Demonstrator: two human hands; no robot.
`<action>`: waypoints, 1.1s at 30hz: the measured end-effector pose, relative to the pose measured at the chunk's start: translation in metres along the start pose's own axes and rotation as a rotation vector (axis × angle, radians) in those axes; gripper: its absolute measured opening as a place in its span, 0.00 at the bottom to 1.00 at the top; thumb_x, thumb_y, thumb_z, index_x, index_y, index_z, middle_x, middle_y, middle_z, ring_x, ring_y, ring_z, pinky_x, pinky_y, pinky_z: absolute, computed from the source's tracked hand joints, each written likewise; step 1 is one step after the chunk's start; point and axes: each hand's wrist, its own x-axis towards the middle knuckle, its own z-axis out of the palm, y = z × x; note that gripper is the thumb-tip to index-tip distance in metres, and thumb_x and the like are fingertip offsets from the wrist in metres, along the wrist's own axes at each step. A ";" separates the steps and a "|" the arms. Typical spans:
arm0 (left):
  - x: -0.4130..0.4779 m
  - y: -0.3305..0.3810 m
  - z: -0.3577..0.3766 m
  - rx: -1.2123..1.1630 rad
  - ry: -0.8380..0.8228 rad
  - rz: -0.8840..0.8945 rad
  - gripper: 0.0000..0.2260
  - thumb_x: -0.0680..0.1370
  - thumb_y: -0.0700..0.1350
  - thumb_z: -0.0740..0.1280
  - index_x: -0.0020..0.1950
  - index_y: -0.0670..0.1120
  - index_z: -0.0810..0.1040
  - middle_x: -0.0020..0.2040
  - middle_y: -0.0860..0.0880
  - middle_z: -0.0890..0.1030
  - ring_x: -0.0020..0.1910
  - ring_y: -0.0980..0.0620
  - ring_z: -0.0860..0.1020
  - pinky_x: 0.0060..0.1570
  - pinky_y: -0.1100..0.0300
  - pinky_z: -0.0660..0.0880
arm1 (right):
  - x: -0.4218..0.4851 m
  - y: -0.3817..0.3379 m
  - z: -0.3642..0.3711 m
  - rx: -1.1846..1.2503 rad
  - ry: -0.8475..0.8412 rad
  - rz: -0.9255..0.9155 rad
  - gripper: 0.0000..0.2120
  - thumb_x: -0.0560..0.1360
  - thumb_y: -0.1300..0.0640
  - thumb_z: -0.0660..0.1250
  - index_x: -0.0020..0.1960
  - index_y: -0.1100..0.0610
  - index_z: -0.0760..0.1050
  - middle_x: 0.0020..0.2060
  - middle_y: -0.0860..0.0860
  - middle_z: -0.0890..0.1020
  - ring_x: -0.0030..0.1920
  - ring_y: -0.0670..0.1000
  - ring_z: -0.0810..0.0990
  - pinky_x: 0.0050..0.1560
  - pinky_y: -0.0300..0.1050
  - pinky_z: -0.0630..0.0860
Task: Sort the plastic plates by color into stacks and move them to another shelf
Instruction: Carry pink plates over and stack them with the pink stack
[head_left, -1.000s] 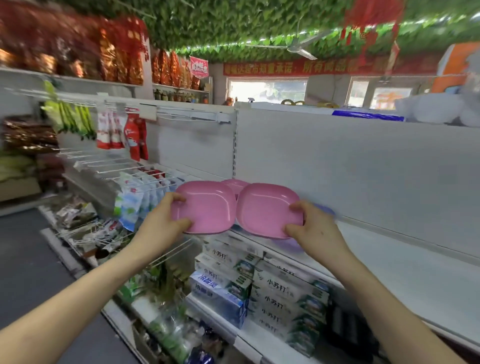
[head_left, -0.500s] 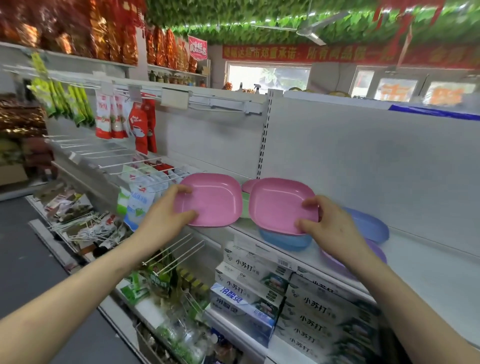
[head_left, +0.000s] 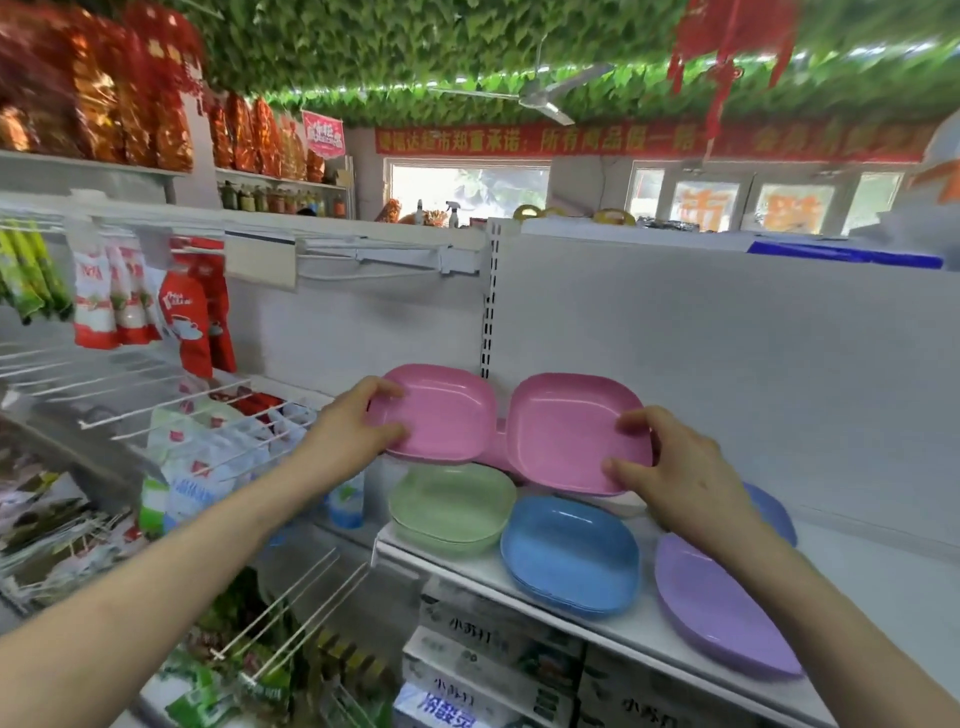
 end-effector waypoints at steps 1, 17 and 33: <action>0.010 -0.003 0.006 -0.012 -0.028 -0.009 0.19 0.74 0.45 0.75 0.62 0.57 0.76 0.58 0.51 0.78 0.47 0.49 0.79 0.43 0.56 0.76 | 0.002 0.001 -0.001 0.000 0.006 0.027 0.21 0.73 0.51 0.74 0.64 0.46 0.74 0.49 0.43 0.78 0.49 0.50 0.78 0.48 0.46 0.74; 0.123 -0.018 0.071 0.051 -0.473 0.173 0.18 0.75 0.49 0.75 0.63 0.48 0.78 0.54 0.46 0.80 0.43 0.50 0.78 0.42 0.59 0.73 | -0.022 -0.021 0.014 -0.052 0.273 0.343 0.19 0.73 0.52 0.75 0.61 0.45 0.75 0.42 0.40 0.78 0.42 0.43 0.78 0.45 0.50 0.74; 0.142 -0.033 0.106 0.414 -0.619 0.297 0.14 0.71 0.58 0.76 0.45 0.49 0.81 0.42 0.51 0.83 0.42 0.52 0.81 0.46 0.53 0.79 | -0.012 -0.032 0.035 -0.134 0.265 0.390 0.20 0.71 0.50 0.75 0.61 0.45 0.75 0.41 0.39 0.77 0.44 0.46 0.78 0.45 0.46 0.73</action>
